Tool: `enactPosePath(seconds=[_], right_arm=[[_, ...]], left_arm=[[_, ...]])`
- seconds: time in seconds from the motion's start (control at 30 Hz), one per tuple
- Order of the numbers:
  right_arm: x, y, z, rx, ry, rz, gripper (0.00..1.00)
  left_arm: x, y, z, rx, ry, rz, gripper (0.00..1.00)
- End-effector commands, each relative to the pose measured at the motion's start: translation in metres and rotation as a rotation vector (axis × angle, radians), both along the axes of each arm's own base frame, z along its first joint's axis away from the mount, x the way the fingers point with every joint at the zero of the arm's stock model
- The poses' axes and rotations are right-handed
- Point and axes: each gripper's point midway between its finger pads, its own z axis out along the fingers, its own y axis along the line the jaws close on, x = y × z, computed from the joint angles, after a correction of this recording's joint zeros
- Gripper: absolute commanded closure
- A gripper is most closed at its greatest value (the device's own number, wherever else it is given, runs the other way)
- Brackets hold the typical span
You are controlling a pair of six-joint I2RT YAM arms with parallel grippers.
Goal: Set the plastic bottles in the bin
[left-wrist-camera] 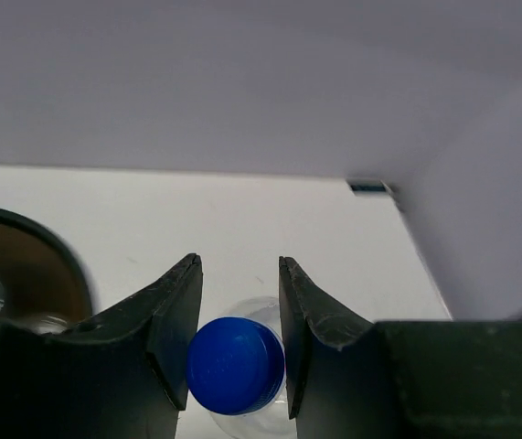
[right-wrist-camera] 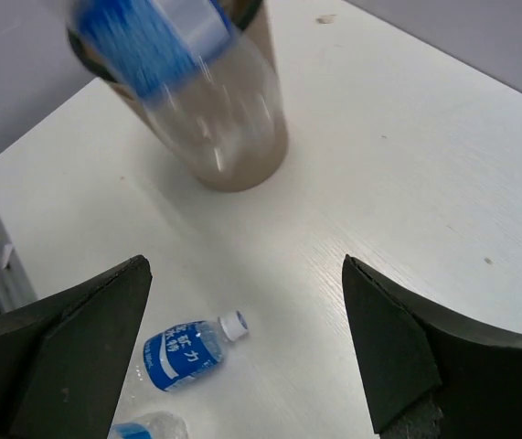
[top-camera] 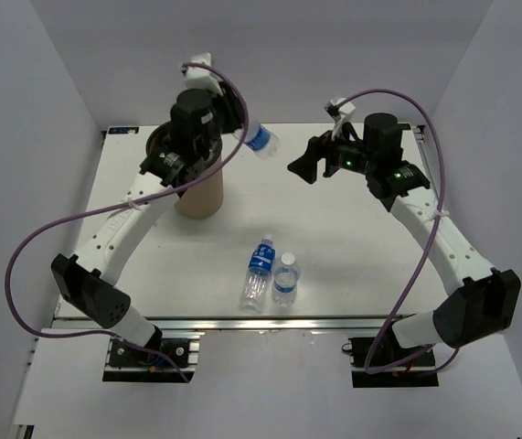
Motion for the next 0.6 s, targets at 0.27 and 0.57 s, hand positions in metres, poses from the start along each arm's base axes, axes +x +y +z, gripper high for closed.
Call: enactPosePath(seconds=[0.27, 0.57], right_arm=[[-0.008, -0.048, -0.017, -0.058, 0.049, -0.207, 0.11], [-0.08, -0.053, -0.024, -0.036, 0.041, -0.103, 0.11]], left_arm=[[0.025, 0.236, 0.007, 0.299, 0.052, 0.854, 1.0], [0.03, 0.24, -0.041, 0.392, 0.165, 0.845, 0.11]])
